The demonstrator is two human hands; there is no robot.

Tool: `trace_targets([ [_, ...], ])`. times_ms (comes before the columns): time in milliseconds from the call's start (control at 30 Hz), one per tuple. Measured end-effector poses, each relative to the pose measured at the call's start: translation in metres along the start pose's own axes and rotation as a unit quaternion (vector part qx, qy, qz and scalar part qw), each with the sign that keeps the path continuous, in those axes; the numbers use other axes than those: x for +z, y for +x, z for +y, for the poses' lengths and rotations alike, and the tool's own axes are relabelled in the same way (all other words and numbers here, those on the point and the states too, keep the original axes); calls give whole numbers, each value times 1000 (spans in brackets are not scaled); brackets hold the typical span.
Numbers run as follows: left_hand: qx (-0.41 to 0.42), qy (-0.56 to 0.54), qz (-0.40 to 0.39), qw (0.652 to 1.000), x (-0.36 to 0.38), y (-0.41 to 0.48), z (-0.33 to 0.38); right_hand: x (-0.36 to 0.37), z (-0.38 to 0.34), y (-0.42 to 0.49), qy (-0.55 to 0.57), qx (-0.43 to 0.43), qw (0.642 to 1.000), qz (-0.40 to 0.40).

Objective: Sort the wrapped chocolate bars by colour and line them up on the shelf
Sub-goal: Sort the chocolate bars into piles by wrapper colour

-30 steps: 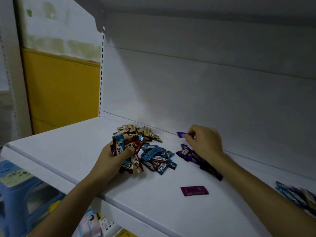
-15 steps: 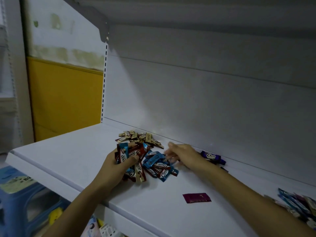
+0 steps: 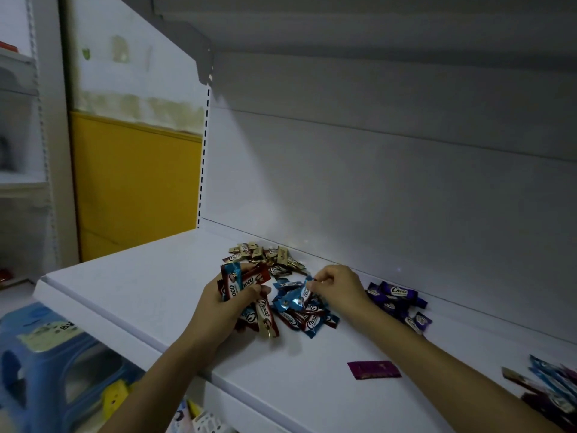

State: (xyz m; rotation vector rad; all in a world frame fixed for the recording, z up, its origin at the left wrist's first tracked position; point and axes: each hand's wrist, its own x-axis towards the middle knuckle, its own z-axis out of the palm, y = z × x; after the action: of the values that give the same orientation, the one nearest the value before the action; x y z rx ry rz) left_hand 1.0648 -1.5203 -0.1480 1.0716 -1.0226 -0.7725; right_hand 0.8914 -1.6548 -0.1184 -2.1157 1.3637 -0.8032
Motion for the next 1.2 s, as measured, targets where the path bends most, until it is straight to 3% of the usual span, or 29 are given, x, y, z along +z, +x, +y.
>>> trace_targets([
  [67,-1,-8,-4,1000,0,0,-1,5,0,-6,-39,-41,997,57],
  [133,5,-8,-1,1000,0,1,-1,9,-12,-18,-2,-88,992,90],
  [167,11,-3,3,1000,0,0,-2,11,-23,-26,41,-95,993,64],
  [267,30,11,23,999,0,1,-2,22,-48,-54,142,-76,980,-112],
  [333,40,16,35,998,0,1,-2,27,-54,-64,161,-84,971,-159],
  [500,32,-15,103,994,1,-1,0,16,-57,-43,221,-44,966,-131],
  [700,11,-50,129,990,1,4,0,23,-53,42,295,69,953,11],
  [800,8,-63,134,989,0,7,2,34,-59,77,317,102,943,10],
  [967,1,-57,135,989,0,11,1,38,-71,77,179,52,980,-66],
  [1100,6,-47,140,989,0,13,-2,33,-74,43,239,-69,929,-273],
  [1200,5,-32,135,990,1,12,-4,35,-74,32,218,-133,920,-297],
])
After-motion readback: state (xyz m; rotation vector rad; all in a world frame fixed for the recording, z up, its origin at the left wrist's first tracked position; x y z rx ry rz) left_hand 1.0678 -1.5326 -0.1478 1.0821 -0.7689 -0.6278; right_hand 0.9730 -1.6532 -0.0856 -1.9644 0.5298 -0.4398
